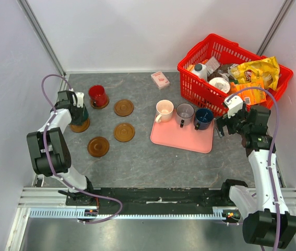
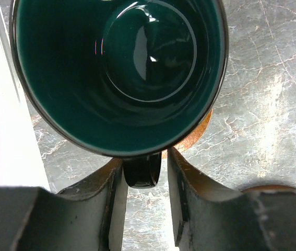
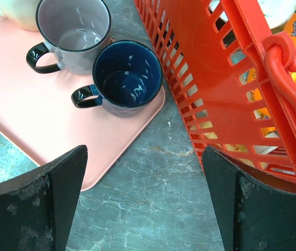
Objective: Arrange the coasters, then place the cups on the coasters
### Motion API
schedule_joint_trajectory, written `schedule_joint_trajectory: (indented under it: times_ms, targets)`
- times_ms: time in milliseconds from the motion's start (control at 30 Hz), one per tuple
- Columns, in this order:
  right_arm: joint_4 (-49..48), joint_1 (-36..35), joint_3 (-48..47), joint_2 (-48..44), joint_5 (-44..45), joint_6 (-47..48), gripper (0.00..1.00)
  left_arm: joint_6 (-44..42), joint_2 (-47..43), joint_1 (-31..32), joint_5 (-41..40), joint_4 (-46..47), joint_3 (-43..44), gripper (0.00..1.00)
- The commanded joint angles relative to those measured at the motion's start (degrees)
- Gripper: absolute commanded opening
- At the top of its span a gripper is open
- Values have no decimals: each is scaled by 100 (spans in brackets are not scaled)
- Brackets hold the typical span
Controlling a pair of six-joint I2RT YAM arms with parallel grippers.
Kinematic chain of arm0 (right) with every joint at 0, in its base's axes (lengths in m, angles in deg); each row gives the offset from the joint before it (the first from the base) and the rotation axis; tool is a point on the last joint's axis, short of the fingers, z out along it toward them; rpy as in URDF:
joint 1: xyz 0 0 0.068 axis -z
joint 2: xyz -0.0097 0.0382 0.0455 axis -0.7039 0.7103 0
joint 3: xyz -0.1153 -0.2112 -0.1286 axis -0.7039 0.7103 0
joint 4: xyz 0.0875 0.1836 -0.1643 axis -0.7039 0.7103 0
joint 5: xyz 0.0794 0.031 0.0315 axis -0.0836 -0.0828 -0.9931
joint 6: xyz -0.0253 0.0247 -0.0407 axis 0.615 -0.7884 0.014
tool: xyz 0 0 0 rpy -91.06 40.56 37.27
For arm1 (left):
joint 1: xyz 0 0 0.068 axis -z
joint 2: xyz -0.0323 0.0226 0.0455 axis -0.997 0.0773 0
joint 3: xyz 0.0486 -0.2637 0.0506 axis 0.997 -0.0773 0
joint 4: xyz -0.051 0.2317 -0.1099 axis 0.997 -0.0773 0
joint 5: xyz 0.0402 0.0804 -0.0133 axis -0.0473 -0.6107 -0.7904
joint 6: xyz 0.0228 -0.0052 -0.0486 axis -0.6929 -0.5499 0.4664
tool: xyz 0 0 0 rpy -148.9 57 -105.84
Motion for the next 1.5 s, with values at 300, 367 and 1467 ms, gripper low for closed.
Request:
schedule_joint_trajectory:
  times_ms: [300, 367, 1467]
  targets:
    - [-31, 1, -36, 61, -90, 46, 98, 158, -252, 3, 211, 184, -125, 23]
    - [-31, 1, -36, 61, -81, 46, 98, 141, -331, 12, 211, 157, -151, 20]
    - [-4, 1, -36, -1, -107, 81, 98, 202, -1562, -23, -70, -124, -916, 2]
